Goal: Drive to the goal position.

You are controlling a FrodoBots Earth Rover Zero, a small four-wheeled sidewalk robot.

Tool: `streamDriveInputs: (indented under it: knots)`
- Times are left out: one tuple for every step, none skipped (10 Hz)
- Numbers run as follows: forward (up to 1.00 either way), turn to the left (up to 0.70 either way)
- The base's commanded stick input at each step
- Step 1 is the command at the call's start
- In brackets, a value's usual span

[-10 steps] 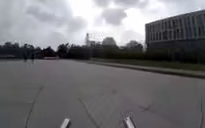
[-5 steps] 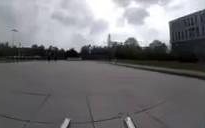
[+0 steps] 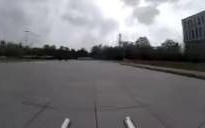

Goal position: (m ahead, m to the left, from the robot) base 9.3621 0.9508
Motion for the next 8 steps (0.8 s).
streamDriveInputs:
  knots:
    - [1.0,0.0]
    - [1.0,0.0]
    - [1.0,0.0]
    - [1.0,0.0]
    - [1.0,0.0]
    - [1.0,0.0]
    - [1.0,0.0]
    - [1.0,0.0]
